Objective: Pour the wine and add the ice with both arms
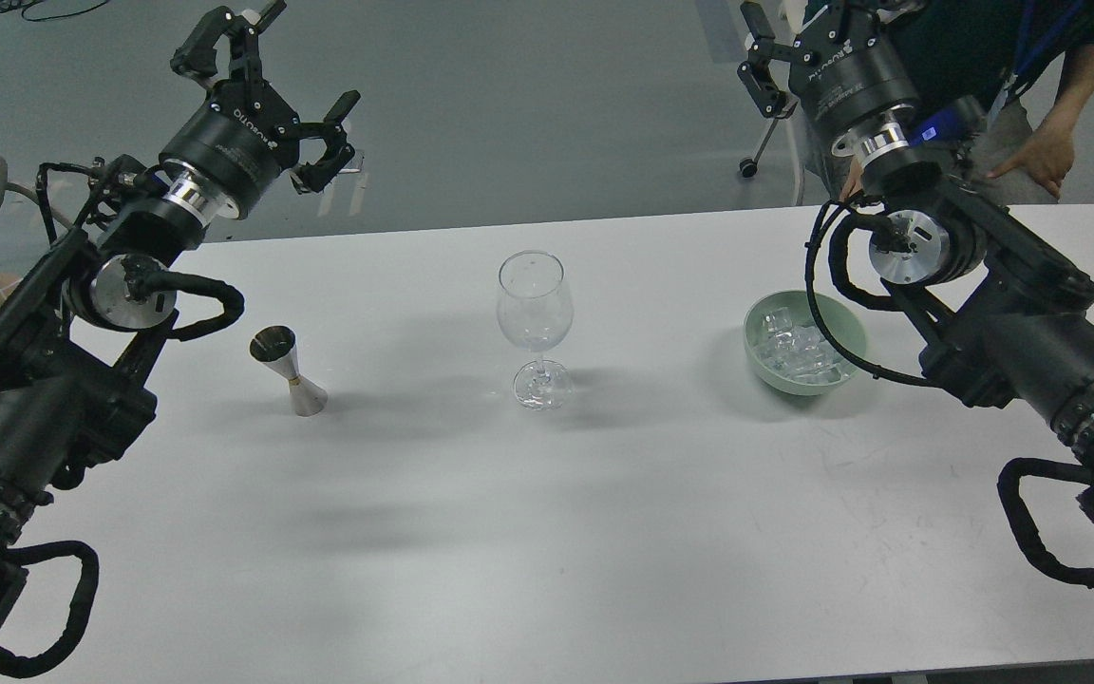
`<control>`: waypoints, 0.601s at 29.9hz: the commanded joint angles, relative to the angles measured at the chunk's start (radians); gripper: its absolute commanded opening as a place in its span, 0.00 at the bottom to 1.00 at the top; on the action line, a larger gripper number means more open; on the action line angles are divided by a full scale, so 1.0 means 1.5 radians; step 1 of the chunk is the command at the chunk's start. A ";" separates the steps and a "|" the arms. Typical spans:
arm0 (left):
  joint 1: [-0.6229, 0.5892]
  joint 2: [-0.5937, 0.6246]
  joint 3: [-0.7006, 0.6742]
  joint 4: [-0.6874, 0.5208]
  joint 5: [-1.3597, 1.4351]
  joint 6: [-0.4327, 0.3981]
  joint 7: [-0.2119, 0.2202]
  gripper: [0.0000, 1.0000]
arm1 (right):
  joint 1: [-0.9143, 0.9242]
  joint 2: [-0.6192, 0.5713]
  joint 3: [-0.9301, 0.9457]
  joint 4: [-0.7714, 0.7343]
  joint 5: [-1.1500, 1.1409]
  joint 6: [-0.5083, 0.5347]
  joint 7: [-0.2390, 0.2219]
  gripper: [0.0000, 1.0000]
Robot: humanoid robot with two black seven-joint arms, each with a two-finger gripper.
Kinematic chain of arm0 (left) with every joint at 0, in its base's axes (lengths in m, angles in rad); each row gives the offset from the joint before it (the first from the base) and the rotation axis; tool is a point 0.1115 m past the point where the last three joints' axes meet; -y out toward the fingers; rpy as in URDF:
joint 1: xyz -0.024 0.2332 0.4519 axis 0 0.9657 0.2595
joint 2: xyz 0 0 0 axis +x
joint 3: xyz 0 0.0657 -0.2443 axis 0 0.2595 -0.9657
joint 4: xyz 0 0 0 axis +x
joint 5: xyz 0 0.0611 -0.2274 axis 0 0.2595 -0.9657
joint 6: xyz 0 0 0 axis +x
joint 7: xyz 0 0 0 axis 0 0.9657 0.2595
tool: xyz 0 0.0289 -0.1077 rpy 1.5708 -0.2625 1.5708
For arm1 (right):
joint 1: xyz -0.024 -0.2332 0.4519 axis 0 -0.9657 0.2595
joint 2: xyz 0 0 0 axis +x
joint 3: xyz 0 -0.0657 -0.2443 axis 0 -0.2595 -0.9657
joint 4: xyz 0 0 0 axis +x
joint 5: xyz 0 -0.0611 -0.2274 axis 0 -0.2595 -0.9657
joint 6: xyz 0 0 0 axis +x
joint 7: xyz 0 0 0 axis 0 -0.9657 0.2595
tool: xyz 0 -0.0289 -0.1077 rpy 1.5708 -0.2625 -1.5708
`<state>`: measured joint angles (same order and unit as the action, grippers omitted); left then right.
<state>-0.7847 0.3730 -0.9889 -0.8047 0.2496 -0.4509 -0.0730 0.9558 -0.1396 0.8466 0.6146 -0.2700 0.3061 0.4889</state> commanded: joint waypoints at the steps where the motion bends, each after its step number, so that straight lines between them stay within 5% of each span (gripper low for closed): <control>1: 0.017 -0.012 0.000 0.015 -0.001 0.000 -0.001 0.98 | -0.006 0.001 -0.002 0.000 -0.001 0.000 0.000 1.00; 18: 0.020 0.006 -0.021 0.018 -0.012 -0.007 -0.002 0.98 | 0.009 0.000 0.003 -0.008 0.000 -0.009 0.000 1.00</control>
<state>-0.7546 0.3749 -1.0172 -0.7799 0.2324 -0.4566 -0.0715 0.9684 -0.1382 0.8569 0.6047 -0.2724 0.2945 0.4886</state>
